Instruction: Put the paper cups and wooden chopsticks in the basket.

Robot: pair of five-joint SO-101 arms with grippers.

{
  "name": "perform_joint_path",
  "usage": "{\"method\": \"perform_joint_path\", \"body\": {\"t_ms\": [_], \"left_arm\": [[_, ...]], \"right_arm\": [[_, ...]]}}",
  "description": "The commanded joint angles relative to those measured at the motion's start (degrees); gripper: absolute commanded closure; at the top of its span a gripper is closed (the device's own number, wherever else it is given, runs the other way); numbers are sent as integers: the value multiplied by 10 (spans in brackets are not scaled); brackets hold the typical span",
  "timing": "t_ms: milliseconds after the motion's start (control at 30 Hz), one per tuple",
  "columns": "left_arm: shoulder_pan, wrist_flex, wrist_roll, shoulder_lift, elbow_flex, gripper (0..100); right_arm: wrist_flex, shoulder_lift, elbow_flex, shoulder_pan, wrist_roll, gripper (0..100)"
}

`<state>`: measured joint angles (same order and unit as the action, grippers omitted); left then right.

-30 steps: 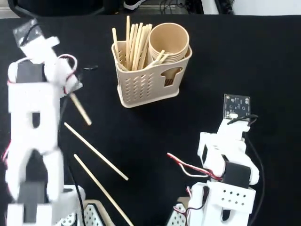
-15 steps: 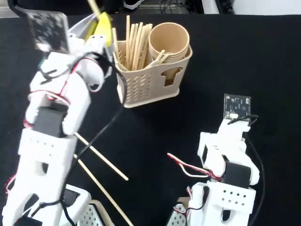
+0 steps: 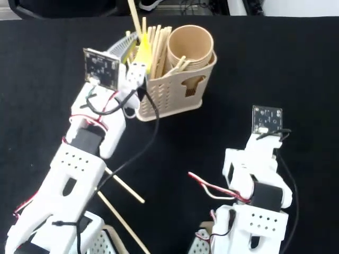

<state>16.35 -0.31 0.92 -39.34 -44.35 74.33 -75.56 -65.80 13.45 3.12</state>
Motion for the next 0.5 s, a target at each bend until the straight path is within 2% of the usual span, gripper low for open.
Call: {"method": "perform_joint_path", "body": {"t_ms": [0, 233, 333, 400, 467], "left_arm": [[4, -12, 2, -8, -32, 970], [0, -11, -1, -8, -90, 962], [0, -8, -4, -8, -108, 898], [-1, 5, -35, -8, -112, 854], [-11, 57, -89, -11, -99, 802]], "right_arm": [[-12, -6, 3, 4, -1, 790], [-12, -6, 3, 4, -1, 790], [-12, -6, 3, 4, -1, 790], [-12, -6, 3, 5, -1, 790], [-12, -6, 3, 5, -1, 790]]}}
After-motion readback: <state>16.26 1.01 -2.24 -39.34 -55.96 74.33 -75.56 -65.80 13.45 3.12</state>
